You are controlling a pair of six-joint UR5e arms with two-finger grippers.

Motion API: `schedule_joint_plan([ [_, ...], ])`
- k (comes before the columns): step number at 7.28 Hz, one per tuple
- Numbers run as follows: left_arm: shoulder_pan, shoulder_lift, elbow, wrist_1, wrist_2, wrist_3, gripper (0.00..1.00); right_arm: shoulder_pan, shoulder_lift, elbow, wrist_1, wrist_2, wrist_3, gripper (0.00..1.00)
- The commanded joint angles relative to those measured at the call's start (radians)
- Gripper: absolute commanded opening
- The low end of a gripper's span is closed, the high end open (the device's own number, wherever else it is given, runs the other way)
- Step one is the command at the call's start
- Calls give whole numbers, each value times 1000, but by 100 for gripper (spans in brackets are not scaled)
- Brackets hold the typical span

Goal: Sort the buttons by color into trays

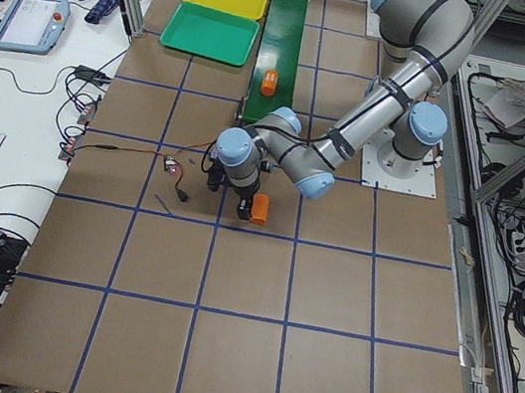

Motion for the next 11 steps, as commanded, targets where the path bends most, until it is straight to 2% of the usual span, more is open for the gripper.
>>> schedule_joint_plan([
  [1,2,-20,0,1,-2,-3,100,0,0,0,0,0,-1,100],
  [11,2,-61,-2,-1,7,-14,100,0,24,0,-2,2,2,100],
])
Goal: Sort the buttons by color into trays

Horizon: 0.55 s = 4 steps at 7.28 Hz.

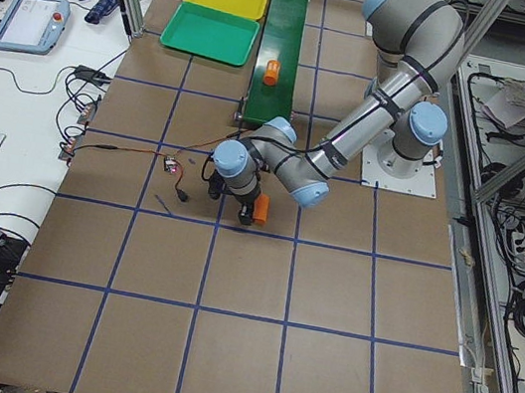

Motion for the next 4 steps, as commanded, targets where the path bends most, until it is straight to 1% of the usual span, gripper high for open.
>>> schedule_joint_plan([
  [1,0,-11,0,-7,4,-3,100,0,2,0,-2,0,0,100],
  [2,0,-16,1,-12,4,-4,94,0,2,0,-11,0,0,100],
  [3,0,-13,3,-15,7,-13,22,0,8,0,-20,2,2,100],
  [4,-2,-3,3,-20,7,-13,0,2,17,0,-41,2,0,100],
])
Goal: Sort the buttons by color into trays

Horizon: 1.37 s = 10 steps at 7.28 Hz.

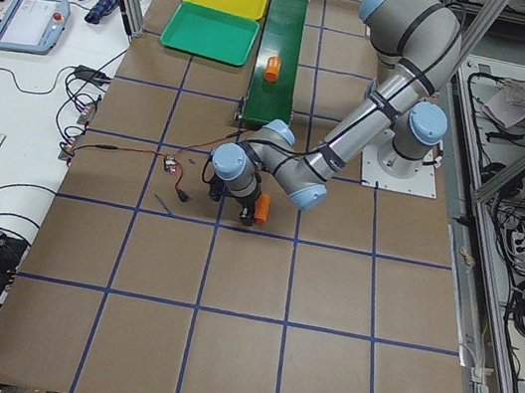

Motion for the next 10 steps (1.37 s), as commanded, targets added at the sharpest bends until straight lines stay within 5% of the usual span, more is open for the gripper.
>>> schedule_joint_plan([
  [1,-7,33,22,-49,0,-3,0,1,9,0,-21,1,-1,100],
  [3,-64,93,111,-83,-19,-3,0,1,9,0,-21,-1,-1,100],
  [5,-249,154,218,-235,-31,-85,0,1,9,0,-21,1,-1,100],
  [7,-338,205,200,-293,-141,-263,0,1,11,0,-23,-1,-1,100],
  [10,-512,240,84,-275,-149,-466,0,1,11,0,-26,1,-1,100],
])
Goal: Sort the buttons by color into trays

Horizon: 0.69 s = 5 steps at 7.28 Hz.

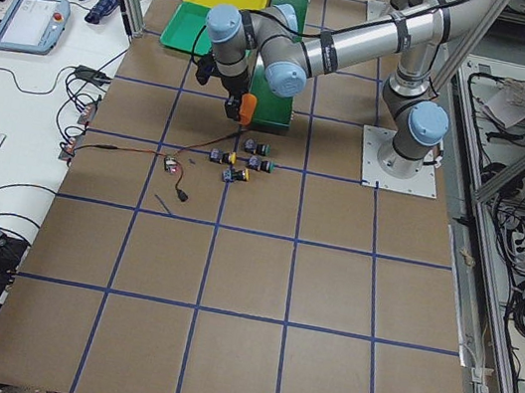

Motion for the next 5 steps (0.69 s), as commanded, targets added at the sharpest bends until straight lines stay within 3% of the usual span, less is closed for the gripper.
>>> schedule_joint_plan([
  [1,-85,7,-60,8,-7,-95,0,0,0,0,-1,0,0,100],
  [5,-145,-15,-140,65,-43,-163,0,0,0,0,-2,0,0,100],
])
